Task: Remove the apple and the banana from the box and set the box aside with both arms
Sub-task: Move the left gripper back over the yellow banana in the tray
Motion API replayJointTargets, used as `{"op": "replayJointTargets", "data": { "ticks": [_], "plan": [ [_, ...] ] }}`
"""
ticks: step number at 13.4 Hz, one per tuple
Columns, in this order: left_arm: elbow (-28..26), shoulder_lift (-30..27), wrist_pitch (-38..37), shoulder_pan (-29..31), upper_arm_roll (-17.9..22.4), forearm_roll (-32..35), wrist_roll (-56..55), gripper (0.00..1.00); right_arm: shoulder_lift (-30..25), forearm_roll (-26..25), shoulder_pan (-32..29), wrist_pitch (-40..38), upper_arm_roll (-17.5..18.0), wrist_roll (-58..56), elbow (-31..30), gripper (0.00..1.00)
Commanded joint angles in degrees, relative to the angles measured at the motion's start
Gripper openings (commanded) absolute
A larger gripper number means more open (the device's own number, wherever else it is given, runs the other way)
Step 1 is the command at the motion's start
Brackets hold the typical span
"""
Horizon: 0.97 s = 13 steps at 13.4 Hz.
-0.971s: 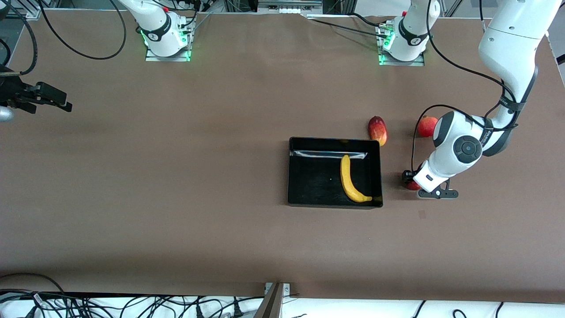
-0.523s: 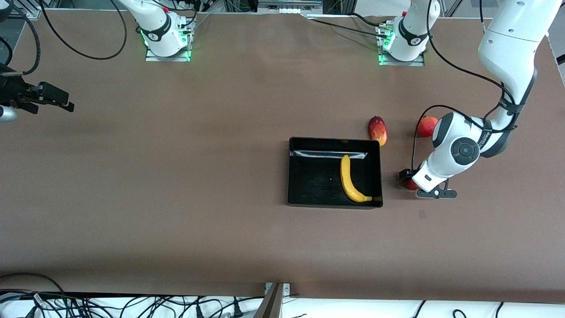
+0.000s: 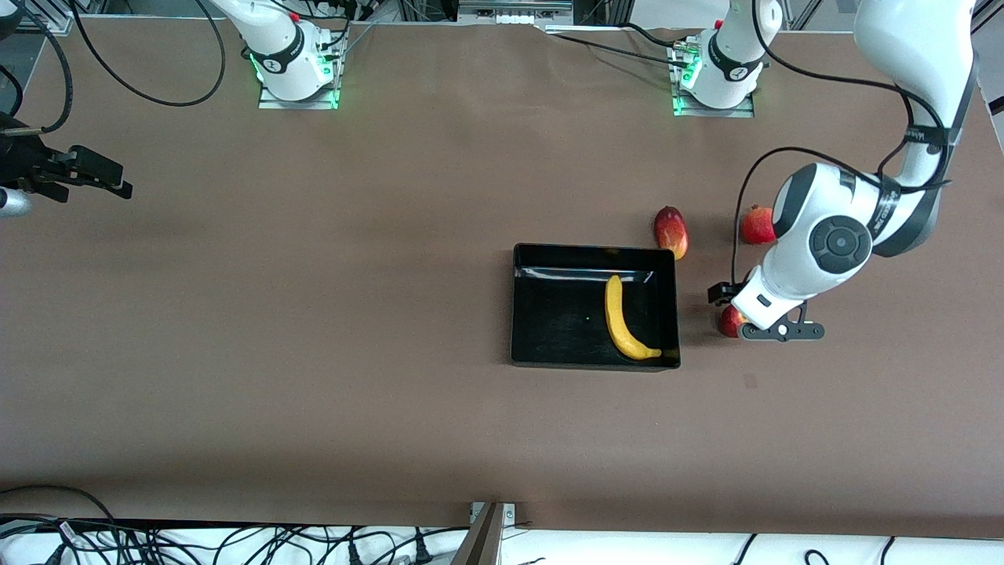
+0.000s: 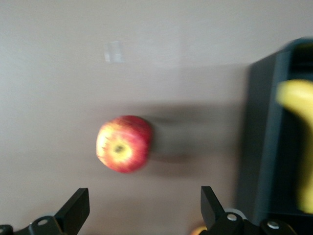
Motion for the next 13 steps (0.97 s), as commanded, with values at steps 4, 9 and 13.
{"op": "replayJointTargets", "data": {
  "ticks": [4,9,13],
  "plan": [
    [0.67,0.11,1.63,-8.91,0.96,-2.5,-10.29,1.0,0.29,-0.15,0.31,-0.91,-0.24,0.34,1.18,1.0],
    [4.78,6.77,4.8,-12.09,0.96,-2.23,-15.31,1.0,0.29,-0.06,0.31,-0.91,-0.24,0.34,1.18,1.0],
    [9.55,13.91,4.89,-12.96,0.25,9.09,-27.6,1.0,0.29,-0.06,0.31,-0.91,-0.24,0.42,1.18,1.0]
  ]
}}
